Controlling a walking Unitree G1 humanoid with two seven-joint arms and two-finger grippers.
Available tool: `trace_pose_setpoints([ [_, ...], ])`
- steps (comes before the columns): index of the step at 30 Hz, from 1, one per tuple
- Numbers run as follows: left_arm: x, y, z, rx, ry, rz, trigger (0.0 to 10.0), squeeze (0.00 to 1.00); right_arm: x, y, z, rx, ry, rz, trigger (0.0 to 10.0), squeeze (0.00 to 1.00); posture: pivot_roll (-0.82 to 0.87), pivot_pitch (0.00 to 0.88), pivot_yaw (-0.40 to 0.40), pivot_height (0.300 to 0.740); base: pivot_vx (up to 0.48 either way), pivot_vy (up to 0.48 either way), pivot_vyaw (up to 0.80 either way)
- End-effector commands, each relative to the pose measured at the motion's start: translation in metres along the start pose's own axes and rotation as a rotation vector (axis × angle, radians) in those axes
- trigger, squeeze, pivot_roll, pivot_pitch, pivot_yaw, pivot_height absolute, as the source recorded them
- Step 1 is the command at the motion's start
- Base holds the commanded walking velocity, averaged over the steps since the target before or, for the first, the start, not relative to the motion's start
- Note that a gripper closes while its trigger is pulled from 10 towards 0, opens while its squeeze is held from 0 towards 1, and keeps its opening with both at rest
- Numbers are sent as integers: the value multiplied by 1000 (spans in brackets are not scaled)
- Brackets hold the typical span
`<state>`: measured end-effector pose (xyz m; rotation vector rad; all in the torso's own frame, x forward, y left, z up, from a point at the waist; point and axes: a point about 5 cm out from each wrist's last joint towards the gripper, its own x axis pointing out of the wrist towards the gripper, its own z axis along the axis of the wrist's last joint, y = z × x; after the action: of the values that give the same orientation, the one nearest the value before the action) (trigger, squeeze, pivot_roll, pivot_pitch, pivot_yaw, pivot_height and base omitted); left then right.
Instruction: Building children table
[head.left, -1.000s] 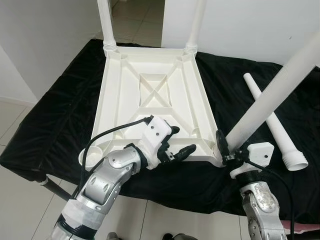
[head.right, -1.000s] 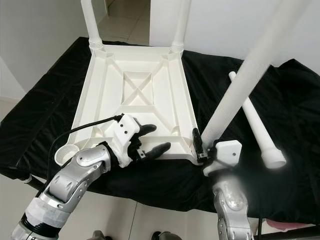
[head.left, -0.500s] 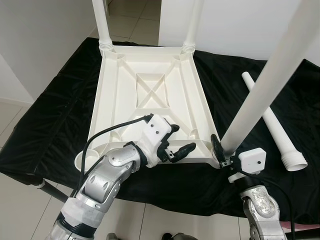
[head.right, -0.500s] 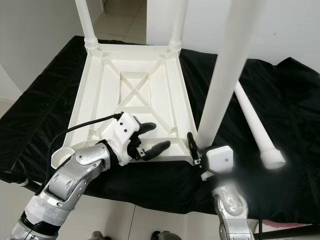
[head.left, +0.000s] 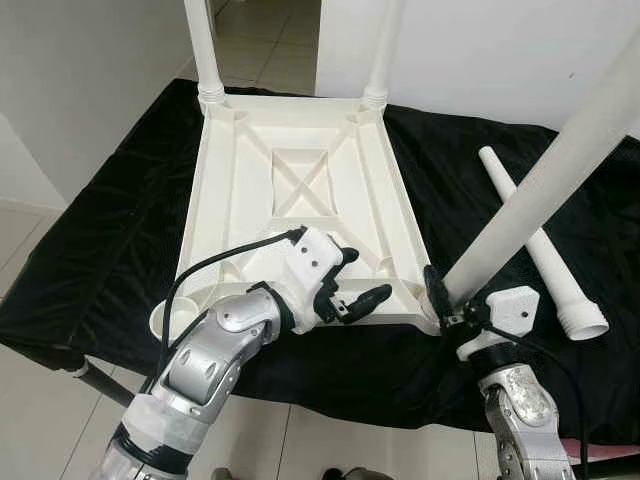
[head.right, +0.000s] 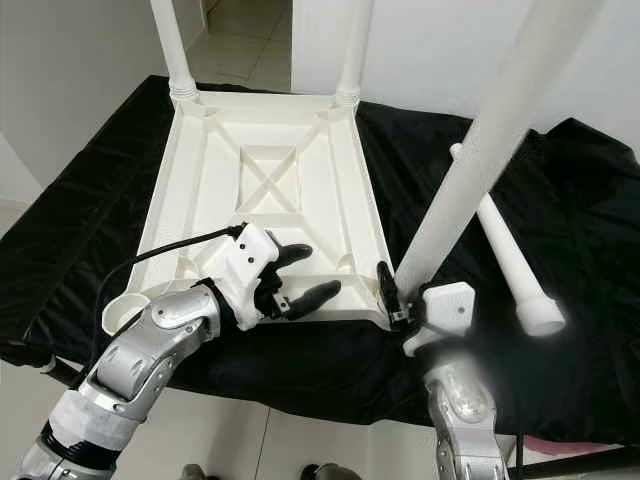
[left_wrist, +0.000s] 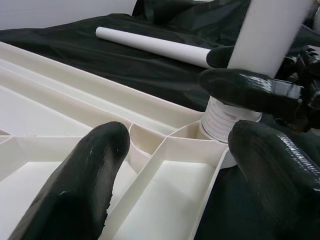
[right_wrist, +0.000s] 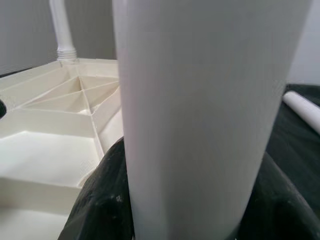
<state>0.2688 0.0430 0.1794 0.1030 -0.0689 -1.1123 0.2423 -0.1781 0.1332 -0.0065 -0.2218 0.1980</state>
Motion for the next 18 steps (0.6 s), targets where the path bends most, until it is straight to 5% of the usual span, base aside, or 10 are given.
trace_pose_setpoints([
  [1, 0, -2, 3, 8, -1, -37, 10000, 0, -15, 9, -43, 85, 259, 14, 10000, 0, -17, 143, -15, 740, 0, 0, 0],
  [11, 0, -1, 3, 7, 1, -37, 10000, 0, -10, 5, -41, 119, 312, 25, 10000, 0, -17, 143, -15, 740, 0, 0, 0],
  [18, 0, 0, 3, 10, 0, -31, 10000, 0, -13, 5, -42, 61, 292, 25, 10000, 0, -15, 142, -19, 740, 0, 0, 0],
])
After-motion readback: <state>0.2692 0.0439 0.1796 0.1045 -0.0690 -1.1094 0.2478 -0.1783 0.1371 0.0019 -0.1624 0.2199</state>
